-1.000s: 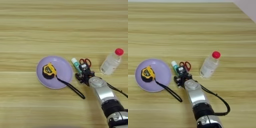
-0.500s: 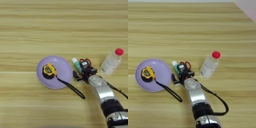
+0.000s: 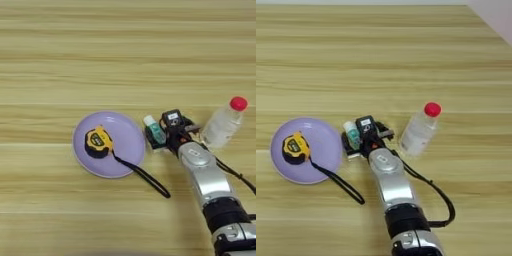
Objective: Move the objects on the table
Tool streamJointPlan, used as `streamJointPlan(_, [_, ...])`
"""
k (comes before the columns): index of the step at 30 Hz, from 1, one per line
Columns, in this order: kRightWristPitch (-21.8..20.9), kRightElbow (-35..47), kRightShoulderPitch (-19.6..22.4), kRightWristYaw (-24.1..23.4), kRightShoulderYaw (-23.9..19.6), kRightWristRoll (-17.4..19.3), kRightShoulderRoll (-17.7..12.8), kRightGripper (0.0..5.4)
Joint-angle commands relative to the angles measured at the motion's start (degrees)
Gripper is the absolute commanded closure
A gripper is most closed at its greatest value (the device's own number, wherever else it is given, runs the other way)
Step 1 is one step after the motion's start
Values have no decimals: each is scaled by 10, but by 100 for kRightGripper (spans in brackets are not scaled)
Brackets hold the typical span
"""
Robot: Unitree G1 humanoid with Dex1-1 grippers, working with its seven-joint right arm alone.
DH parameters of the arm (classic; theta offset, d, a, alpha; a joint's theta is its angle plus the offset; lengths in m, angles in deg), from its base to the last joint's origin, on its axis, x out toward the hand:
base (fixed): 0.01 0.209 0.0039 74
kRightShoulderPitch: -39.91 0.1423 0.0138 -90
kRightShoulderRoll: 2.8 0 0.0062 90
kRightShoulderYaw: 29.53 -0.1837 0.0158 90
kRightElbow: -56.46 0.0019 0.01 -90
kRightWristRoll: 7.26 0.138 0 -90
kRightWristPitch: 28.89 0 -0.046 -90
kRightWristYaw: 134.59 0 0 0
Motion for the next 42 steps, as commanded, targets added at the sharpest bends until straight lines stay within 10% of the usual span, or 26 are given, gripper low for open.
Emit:
streamJointPlan(1, [-51,43,30,-15,-15,11,-5,2])
streamJointPlan(26, [-206,62,39,-162,-47,-75,-38,2])
streamJointPlan(42, [-159,43,53,-274,-104,-101,-68,2])
